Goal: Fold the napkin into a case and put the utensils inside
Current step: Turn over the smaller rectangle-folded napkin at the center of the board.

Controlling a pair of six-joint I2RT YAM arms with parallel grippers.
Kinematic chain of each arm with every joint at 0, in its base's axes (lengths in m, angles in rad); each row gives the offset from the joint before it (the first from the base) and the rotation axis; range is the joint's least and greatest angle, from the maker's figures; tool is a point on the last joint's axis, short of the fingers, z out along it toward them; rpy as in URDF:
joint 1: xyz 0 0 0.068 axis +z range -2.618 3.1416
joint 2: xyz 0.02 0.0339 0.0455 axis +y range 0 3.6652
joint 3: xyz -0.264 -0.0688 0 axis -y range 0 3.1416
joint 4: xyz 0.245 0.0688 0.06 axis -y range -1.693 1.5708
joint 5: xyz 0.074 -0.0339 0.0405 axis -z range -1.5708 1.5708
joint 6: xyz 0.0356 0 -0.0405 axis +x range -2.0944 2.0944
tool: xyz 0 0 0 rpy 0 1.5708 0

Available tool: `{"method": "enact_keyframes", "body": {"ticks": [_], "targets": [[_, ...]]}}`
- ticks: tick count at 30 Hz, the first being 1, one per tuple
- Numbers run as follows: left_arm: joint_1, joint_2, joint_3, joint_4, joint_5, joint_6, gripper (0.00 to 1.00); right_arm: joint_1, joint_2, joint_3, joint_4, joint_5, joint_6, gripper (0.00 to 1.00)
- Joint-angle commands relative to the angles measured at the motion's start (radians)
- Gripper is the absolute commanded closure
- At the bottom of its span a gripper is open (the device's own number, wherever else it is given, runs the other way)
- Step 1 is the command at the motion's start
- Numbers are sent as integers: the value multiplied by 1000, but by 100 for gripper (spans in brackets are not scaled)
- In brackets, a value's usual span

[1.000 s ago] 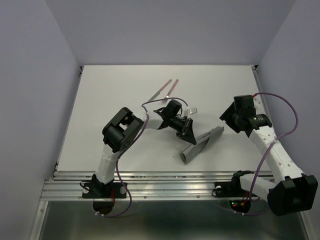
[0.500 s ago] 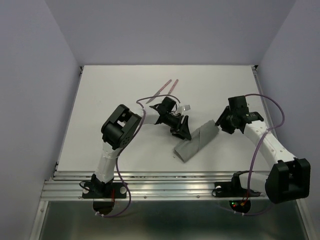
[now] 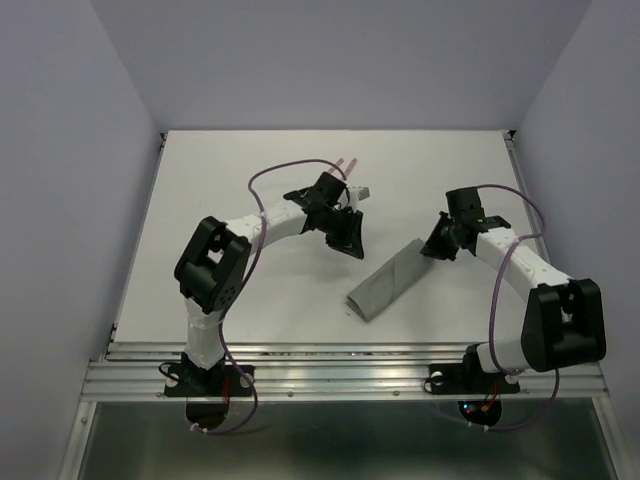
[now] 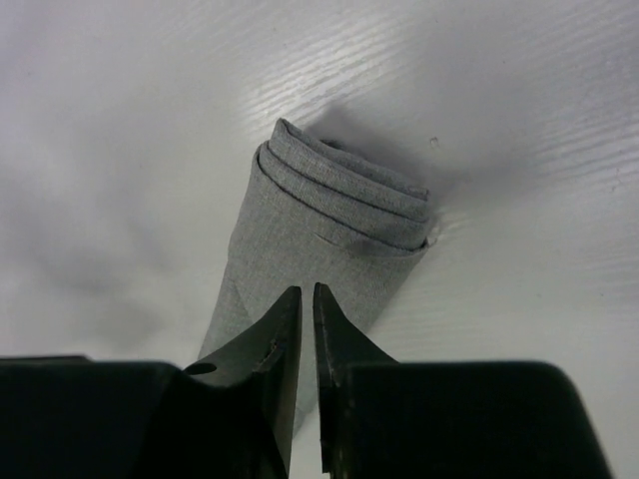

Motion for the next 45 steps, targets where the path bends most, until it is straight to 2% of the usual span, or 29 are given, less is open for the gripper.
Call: {"method": "enact_keyframes", "body": {"ticks": [1,2,3,4,6,11,22,31,38,44,45], "targets": [[-6,-177,-91,-1,-66,-34,85,-2,70,63,96,-37,-5,85],[-10,-193,-111,21,-55,-42,100,-2,86,66,102,-36,-3,85],[-13,-207,-136,39,-26,-48,100,-2,101,72,107,-27,0,86],[-15,-231,-197,71,76,-60,100,-2,118,75,109,-1,3,88],[-21,-253,-249,145,112,-97,100,-2,150,74,113,36,16,89],[-41,-239,-317,183,131,-106,100,-2,201,54,139,113,32,89],[-58,-106,-311,191,51,-85,100,-2,236,-14,175,151,59,89],[-58,-47,-257,125,-47,-40,100,-2,239,-12,175,167,69,89],[-56,-49,-136,32,-84,-5,100,-2,242,2,175,176,84,89],[-50,-101,-24,-73,-156,29,100,-2,225,88,150,147,64,87],[-47,-110,-9,-108,-165,42,96,-2,221,103,142,138,53,86]]}}
